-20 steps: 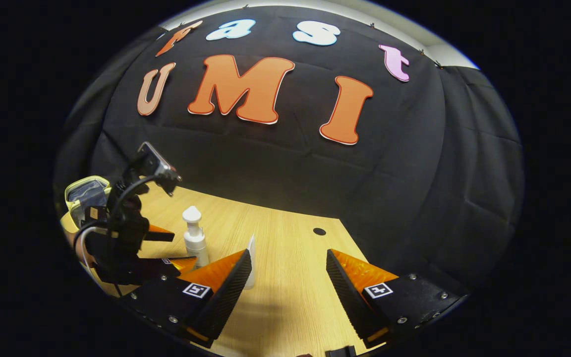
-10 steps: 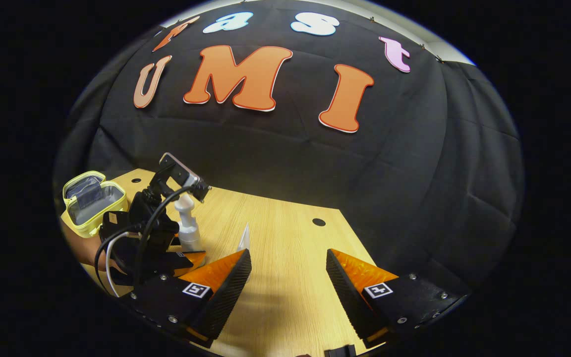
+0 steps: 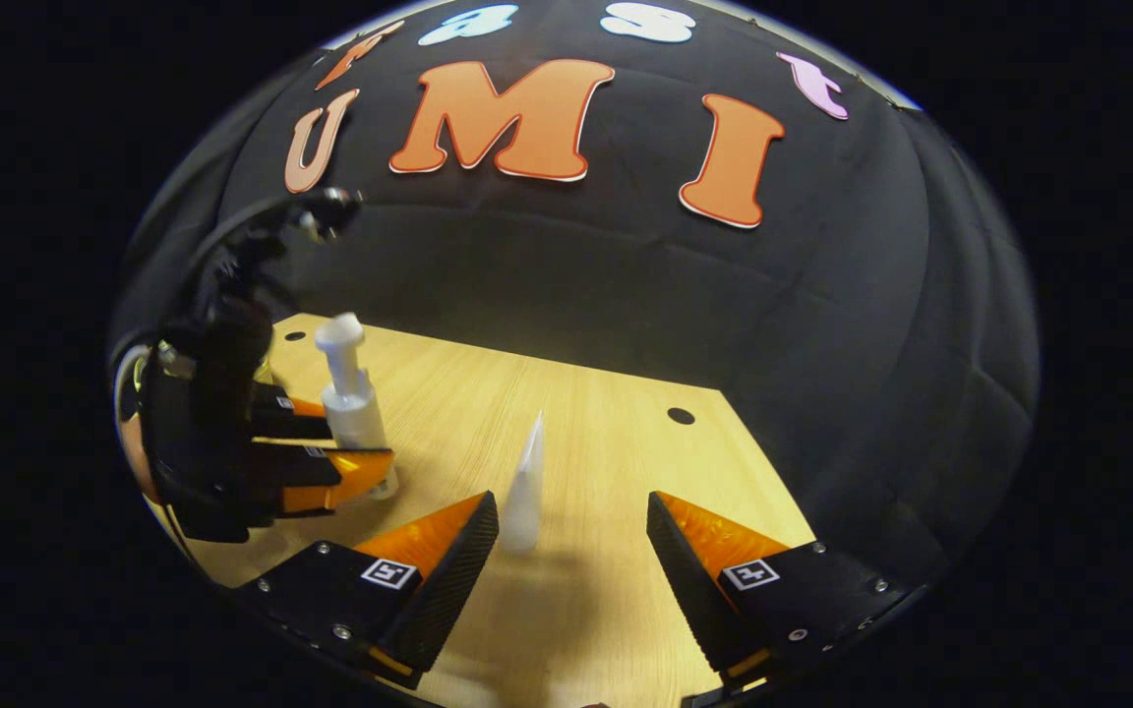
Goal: First open the suitcase, pack the skin care products into it, and then close the suitcase.
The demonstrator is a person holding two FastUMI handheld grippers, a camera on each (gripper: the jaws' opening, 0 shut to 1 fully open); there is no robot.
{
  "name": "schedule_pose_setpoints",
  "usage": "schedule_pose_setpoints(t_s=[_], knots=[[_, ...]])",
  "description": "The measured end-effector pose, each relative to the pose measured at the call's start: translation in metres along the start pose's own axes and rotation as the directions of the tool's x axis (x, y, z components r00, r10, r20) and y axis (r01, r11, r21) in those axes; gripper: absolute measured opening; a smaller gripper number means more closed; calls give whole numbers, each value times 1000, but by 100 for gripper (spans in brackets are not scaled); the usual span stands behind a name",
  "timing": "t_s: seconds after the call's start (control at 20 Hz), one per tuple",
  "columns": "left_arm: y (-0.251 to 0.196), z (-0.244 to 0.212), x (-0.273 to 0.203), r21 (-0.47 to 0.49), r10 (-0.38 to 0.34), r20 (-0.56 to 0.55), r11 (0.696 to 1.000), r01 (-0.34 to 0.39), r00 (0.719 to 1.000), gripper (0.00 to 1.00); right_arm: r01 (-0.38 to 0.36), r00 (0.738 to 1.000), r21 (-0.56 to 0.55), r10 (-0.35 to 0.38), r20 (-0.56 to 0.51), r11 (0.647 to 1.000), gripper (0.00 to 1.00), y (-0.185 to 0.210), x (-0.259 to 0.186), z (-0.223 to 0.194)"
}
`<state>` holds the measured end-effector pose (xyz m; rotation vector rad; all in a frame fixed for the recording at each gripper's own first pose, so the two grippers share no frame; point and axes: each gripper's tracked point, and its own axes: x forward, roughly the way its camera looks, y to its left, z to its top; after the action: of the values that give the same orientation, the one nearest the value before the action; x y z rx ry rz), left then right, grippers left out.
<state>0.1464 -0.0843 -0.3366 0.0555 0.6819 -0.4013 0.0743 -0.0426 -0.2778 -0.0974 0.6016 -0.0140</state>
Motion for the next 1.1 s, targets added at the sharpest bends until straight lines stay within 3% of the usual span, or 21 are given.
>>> schedule_pose_setpoints(t_s=[0.4,0.7,0.95,1.1], knots=[[61,38,-81,-56,129,76,991,-125,989,61,-62,994,30,64,-92,998,98,19,43,-32],[109,46,-153,-125,270,94,958,-258,958,61,-120,980,42,126,-155,992,95,37,76,-58],[148,24,-207,-175,397,55,907,-383,916,61,-129,971,45,136,-197,991,78,45,97,-78],[170,0,-232,-213,458,16,870,-444,889,61,-125,969,52,133,-208,991,54,47,102,-81]])
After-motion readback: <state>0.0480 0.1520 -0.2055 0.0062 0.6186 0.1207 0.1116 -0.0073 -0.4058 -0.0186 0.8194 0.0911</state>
